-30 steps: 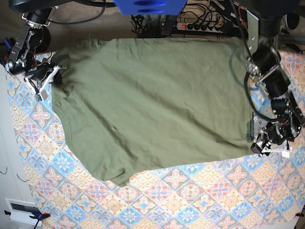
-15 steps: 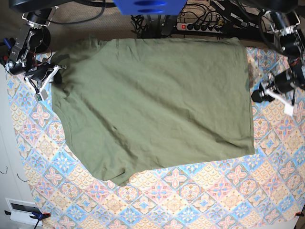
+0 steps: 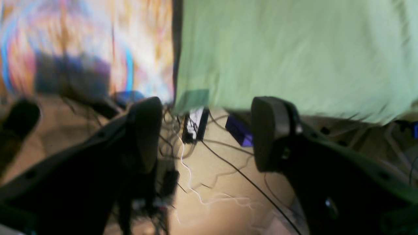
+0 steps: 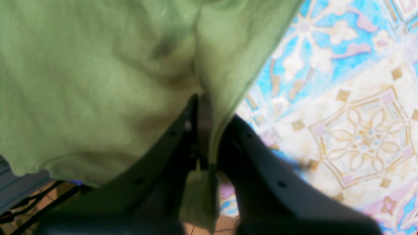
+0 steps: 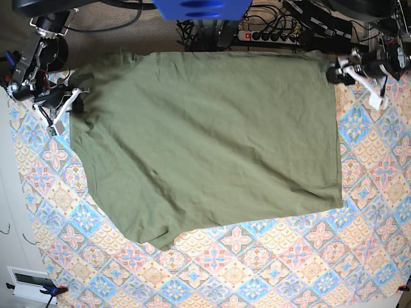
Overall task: Layout the t-shirt on the table in an organized manner, then fold the t-shirt properly
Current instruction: 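Release the hem and grasp the shirt's shoulder corner with the left gripper, then hold both shoulder corners and pull the shirt taut between the grippers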
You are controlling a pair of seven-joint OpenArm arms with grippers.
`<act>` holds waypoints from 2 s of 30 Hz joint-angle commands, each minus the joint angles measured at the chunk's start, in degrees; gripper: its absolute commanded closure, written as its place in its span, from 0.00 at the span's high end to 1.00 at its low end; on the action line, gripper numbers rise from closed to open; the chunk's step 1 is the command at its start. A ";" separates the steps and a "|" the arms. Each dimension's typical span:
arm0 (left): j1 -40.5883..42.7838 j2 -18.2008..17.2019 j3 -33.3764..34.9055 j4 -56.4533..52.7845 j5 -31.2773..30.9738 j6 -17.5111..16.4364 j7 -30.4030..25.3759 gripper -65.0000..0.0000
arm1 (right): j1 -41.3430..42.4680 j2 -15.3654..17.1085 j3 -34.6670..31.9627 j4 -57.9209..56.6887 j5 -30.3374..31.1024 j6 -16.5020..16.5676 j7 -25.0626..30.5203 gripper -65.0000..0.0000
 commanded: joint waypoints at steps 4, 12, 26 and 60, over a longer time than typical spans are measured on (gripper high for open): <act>2.83 1.64 -0.50 0.82 -0.61 -0.05 -0.12 0.65 | 0.45 1.18 0.48 0.77 0.73 0.17 0.81 0.01; 2.75 2.52 -0.50 0.82 1.41 -0.05 -1.13 0.65 | 0.45 1.18 0.48 0.77 0.73 0.17 0.81 0.01; -4.55 6.57 -0.06 0.73 11.61 -0.05 -1.13 0.65 | 0.53 1.18 0.48 0.77 0.73 0.17 0.81 0.01; -7.19 4.98 11.81 -7.79 17.67 -14.91 -1.39 0.00 | 0.53 1.18 0.48 0.77 0.73 0.17 0.81 0.01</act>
